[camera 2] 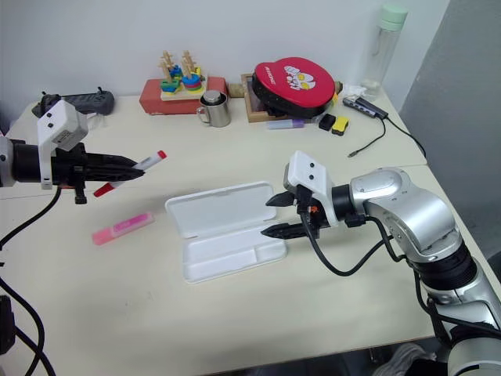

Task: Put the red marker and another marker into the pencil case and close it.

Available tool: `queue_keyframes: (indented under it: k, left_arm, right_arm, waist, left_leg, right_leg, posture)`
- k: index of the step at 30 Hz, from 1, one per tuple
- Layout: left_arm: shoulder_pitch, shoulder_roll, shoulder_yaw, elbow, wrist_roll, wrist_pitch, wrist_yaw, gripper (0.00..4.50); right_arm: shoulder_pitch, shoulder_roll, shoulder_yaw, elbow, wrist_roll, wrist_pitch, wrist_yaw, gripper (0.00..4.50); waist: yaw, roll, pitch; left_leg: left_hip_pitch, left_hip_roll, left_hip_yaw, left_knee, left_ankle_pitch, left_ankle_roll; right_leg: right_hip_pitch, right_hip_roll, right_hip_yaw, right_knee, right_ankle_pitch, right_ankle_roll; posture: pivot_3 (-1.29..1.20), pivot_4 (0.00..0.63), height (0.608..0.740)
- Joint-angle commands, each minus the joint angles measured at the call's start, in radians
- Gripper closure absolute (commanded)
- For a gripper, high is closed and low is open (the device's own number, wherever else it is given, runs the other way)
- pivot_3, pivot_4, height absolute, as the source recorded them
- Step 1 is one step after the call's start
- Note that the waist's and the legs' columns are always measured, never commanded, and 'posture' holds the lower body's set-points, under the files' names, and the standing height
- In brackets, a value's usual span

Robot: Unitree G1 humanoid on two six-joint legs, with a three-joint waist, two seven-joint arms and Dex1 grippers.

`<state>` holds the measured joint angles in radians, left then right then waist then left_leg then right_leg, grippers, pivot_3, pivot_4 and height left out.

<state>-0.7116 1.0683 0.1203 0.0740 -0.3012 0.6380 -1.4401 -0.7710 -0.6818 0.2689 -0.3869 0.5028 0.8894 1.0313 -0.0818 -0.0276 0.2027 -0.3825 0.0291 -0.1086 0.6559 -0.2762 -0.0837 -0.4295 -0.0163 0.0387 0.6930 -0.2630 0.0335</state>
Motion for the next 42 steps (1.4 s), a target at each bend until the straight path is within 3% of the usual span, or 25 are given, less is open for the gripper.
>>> queue_keyframes:
  k: [1, 5, 11, 25, 38, 40, 42]
  left_arm:
    - [0.050, -0.021, 0.060, -0.269, -0.142, 0.171, 0.081, 4.08]
    - [0.160, -0.075, 0.047, -0.491, -0.239, 0.263, 0.164, 4.08]
    - [0.315, -0.128, -0.087, -0.587, -0.148, 0.135, 0.279, 4.08]
    - [0.323, -0.216, -0.280, -0.479, 0.040, -0.107, 0.396, 4.08]
    - [0.300, -0.329, -0.336, -0.402, 0.090, -0.120, 0.461, 4.08]
    - [0.298, -0.339, -0.331, -0.403, 0.085, -0.116, 0.467, 3.39]
    - [0.291, -0.342, -0.323, -0.407, 0.070, -0.102, 0.464, 3.21]
  right_arm:
    - [-0.001, -0.006, -0.007, -0.016, 0.000, -0.028, 0.012, 1.44]
    - [0.000, 0.000, -0.003, -0.011, -0.007, -0.035, 0.011, 1.44]
    - [-0.001, 0.003, 0.002, 0.000, -0.015, -0.044, 0.011, 1.44]
    - [0.010, -0.010, -0.005, -0.008, -0.011, -0.039, 0.013, 1.44]
    - [0.020, -0.013, -0.008, -0.017, -0.003, -0.034, 0.009, 1.44]
    - [0.020, -0.014, -0.009, -0.018, -0.003, -0.033, 0.009, 1.44]
    - [0.020, -0.014, -0.009, -0.020, -0.003, -0.032, 0.008, 1.44]
  waist:
    - [-0.001, 0.000, 0.000]
    - [-0.001, 0.000, 0.000]
    - [0.001, 0.000, 0.000]
    - [0.013, 0.000, 0.000]
    - [0.026, 0.000, 0.000]
    - [0.026, 0.000, 0.000]
    - [0.026, 0.000, 0.000]
  left_leg:
    - [0.000, 0.000, 0.000, 0.001, 0.000, 0.000]
    - [0.002, 0.000, 0.001, 0.005, 0.000, 0.000]
    - [0.009, 0.000, 0.001, 0.005, 0.000, 0.000]
    - [0.009, 0.000, 0.002, 0.005, 0.000, 0.000]
    - [0.006, 0.000, 0.002, 0.005, 0.000, 0.000]
    - [0.006, 0.000, 0.001, 0.005, 0.000, 0.000]
    - [0.006, 0.000, 0.001, 0.005, 0.000, 0.000]
  right_leg:
    - [0.000, 0.000, 0.000, 0.001, 0.000, 0.000]
    - [0.003, 0.001, 0.001, 0.003, 0.000, 0.000]
    - [0.008, 0.002, 0.003, 0.003, -0.002, 0.003]
    - [0.009, 0.002, 0.003, 0.001, 0.001, 0.000]
    - [0.009, 0.002, 0.003, -0.004, 0.001, 0.000]
    - [0.009, 0.002, 0.003, -0.004, 0.001, 0.000]
    - [0.009, 0.002, 0.003, -0.005, 0.001, 0.000]
  posture:
    - [0.00, 0.150, 0.740]
    - [0.00, 0.150, 0.740]
    - [0.00, 0.150, 0.740]
    - [0.00, 0.150, 0.740]
    - [0.00, 0.150, 0.740]
    - [0.00, 0.150, 0.740]
    - [0.00, 0.150, 0.740]
